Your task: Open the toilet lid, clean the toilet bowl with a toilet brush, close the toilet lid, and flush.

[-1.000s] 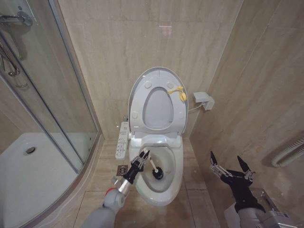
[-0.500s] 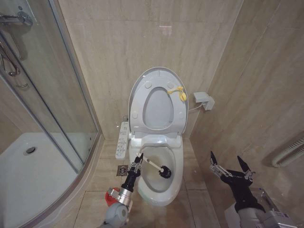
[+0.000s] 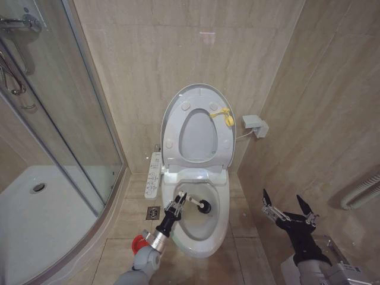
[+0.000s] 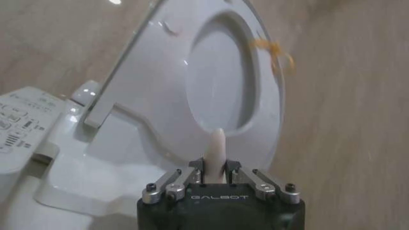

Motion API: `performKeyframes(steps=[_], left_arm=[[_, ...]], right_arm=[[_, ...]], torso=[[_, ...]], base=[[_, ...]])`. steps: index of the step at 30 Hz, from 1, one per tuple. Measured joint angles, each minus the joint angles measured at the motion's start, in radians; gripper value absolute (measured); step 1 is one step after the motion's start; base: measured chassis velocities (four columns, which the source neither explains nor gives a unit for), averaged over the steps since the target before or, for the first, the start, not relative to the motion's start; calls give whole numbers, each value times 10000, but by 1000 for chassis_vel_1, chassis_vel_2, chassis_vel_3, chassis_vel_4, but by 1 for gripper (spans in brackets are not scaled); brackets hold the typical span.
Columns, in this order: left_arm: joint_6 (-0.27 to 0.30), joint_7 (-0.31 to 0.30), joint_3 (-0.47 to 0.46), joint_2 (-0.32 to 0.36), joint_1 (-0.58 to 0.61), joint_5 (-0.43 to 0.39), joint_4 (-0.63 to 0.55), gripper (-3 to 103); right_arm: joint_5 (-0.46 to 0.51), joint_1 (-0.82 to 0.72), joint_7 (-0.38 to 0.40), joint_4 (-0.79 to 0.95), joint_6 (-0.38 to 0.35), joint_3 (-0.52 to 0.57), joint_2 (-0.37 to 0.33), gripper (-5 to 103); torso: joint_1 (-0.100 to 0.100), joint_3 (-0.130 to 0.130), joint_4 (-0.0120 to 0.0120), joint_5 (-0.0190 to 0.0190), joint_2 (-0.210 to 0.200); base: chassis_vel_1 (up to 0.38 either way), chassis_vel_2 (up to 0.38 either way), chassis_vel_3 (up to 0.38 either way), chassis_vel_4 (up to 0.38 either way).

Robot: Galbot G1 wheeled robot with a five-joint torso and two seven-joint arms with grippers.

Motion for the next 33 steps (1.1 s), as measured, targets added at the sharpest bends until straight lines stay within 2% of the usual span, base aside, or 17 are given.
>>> performKeyframes(steps=[4,7,10,11,14,16,19,21,23,25,28,29,33], left_arm=[[300,-195,145,35,122,-912,-671,22],[328,-163,109,86,144,-831,-673,22],[108,197,-183,109,134,156,77,22],[108,197,-183,109,134,156,77,22],[-157,259,-433,39,130,1228,534,22],[-181,245,-430,30,126,1276,521,22],[-130,173,-306,17,88,935,254,22],[72,81,-32,18,23,23,-262,22],[260,-60,134,42,37,-524,-690,22],[291,-90,151,43,45,-563,-744,22],[185,47,9,74,39,103,-288,22],[185,47,9,74,39,103,-288,22],[-107,324,-385,109,-9,1456,450,22]], right_arm=[[0,0,0,0,0,0,0,100],[0,0,0,0,0,0,0,100],[0,0,-1,0,0,0,0,100],[0,0,-1,0,0,0,0,100],[0,0,0,0,0,0,0,100],[0,0,-1,0,0,0,0,100],[0,0,0,0,0,0,0,100],[0,0,0,0,0,0,0,100],[0,0,-1,0,0,0,0,100],[-1,0,0,0,0,0,0,100],[0,0,0,0,0,0,0,100],[0,0,0,0,0,0,0,100],[0,0,0,0,0,0,0,100]], torso=[[0,-1,1,1,0],[0,-1,2,0,0],[0,0,4,0,0],[0,0,4,0,0],[0,0,5,0,0],[0,-1,4,-1,0],[0,0,1,0,0],[0,0,-1,-1,0],[0,-1,0,1,0],[0,-1,0,1,0],[-1,-1,2,0,0],[-1,-1,2,0,0],[-1,-1,4,0,0]], base=[[0,0,0,0],[0,0,0,0],[0,0,0,0],[0,0,0,0],[0,0,0,0],[0,0,0,0],[0,0,0,0],[0,0,0,0],[0,0,0,0],[0,0,0,0],[0,0,0,0],[0,0,0,0],[0,0,0,0]])
